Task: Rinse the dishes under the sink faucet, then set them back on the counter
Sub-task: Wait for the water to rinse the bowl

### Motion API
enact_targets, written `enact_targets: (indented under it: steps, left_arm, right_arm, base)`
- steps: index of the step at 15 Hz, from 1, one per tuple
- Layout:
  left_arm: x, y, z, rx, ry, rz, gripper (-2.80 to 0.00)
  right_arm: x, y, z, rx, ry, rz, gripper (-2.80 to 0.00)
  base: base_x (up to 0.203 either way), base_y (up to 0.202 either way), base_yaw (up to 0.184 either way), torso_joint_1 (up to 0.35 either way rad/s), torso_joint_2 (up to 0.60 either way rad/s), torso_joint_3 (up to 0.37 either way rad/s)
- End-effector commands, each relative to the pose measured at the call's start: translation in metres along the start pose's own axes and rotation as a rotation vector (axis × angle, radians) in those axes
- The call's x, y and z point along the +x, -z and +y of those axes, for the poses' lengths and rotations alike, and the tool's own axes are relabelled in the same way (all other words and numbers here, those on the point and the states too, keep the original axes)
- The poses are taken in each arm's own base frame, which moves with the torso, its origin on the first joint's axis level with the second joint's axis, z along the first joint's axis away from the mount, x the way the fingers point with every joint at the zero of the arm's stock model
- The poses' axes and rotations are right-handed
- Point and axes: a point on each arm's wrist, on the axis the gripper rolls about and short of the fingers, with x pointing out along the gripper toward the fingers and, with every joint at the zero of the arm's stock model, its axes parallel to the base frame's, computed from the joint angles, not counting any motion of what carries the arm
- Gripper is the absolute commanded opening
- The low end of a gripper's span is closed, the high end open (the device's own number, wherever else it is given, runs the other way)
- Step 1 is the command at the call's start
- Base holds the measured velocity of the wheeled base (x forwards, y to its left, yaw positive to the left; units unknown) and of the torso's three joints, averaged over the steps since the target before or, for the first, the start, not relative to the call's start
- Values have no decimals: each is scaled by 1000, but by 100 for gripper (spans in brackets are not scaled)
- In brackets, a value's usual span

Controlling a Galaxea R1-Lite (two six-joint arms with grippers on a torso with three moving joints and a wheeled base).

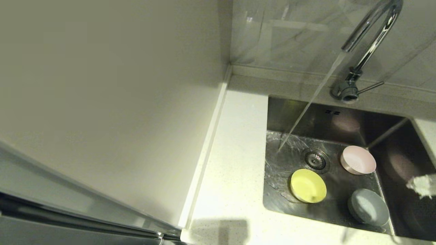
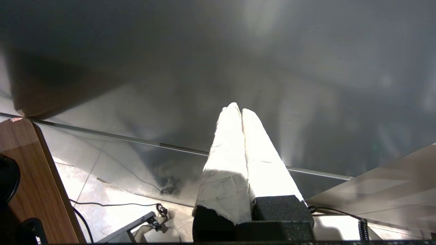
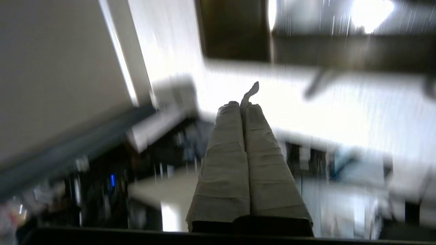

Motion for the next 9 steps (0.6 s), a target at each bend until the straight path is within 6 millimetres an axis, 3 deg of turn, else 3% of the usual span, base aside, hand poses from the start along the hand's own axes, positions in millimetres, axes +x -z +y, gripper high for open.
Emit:
enact_targets:
  steps: [1,5,9]
  left_arm:
    - [0,1,0,0,0,3,-280]
    - [0,1,0,0,-2,3,-280]
    - [0,1,0,0,0,3,-280]
  right_arm:
    - [-24,42,-5,-71,31,8,-280]
    - [-50,96,-29,-379,268,-344,-280]
    - [-67,131,-42,-355,352,-604,-280]
  base:
    - [0,0,0,0,0,0]
    - [0,0,0,0,0,0]
    - [0,0,0,0,0,0]
